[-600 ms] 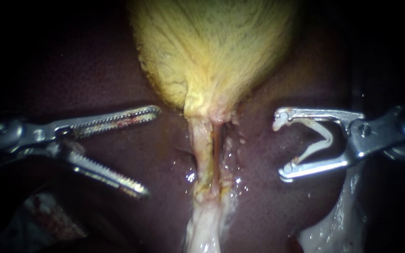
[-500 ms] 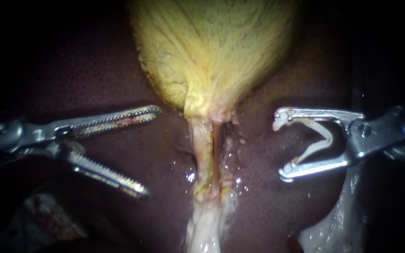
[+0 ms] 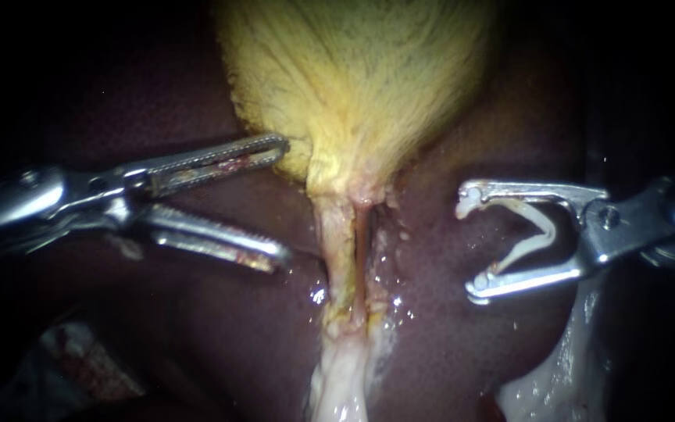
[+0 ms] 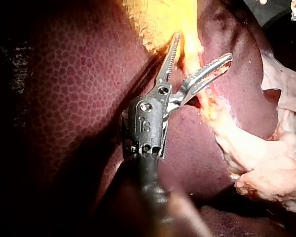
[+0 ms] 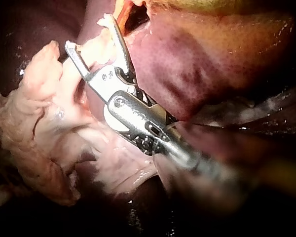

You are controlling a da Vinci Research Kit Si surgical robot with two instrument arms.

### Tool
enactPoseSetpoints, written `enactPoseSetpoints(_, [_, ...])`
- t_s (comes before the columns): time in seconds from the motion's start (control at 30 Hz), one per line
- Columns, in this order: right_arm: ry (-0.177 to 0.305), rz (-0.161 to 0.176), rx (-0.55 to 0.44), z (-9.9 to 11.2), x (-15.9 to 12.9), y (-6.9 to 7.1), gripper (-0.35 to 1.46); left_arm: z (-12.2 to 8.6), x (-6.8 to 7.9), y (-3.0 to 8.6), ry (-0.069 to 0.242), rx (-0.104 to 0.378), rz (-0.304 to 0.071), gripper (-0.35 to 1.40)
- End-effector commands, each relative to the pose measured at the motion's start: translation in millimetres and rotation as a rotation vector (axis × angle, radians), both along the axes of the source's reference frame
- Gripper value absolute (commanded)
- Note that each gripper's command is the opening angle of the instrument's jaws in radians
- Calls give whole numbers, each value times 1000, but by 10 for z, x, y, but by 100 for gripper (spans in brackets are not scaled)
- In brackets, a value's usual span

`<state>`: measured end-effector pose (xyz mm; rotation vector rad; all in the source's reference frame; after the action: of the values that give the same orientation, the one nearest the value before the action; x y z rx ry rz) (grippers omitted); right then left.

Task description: Grabbing gallbladder

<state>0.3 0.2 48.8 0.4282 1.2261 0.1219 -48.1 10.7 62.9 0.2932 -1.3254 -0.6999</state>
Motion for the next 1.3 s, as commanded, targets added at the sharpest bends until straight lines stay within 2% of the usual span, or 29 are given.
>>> enactPoseSetpoints(0.03, [0,0,0,0,0,0,60,4,-2,2,6,5,-1,69])
enactPoseSetpoints(0.17, [0,-1,0,0,-1,0,60,16,-11,8,24,19,-3,66])
enactPoseSetpoints(0.3, [0,-1,0,0,-1,0,60,19,-18,8,33,37,-6,54])
enactPoseSetpoints(0.47, [1,-1,0,0,-2,0,60,19,-21,8,40,68,-9,16])
enactPoseSetpoints(0.53, [1,-1,0,0,-2,0,60,19,-21,8,45,82,-8,-8])
enactPoseSetpoints(0.57, [1,-1,0,0,-2,0,60,18,-20,8,46,88,-8,-31])
enactPoseSetpoints(0.6, [1,-1,0,0,-2,0,60,18,-20,7,47,94,-8,-35])
enactPoseSetpoints(0.77, [1,-1,0,-1,-2,0,60,18,-17,7,54,120,-6,-35])
enactPoseSetpoints(1.3, [1,-1,0,-1,-2,0,60,14,-17,4,58,121,-6,-35])
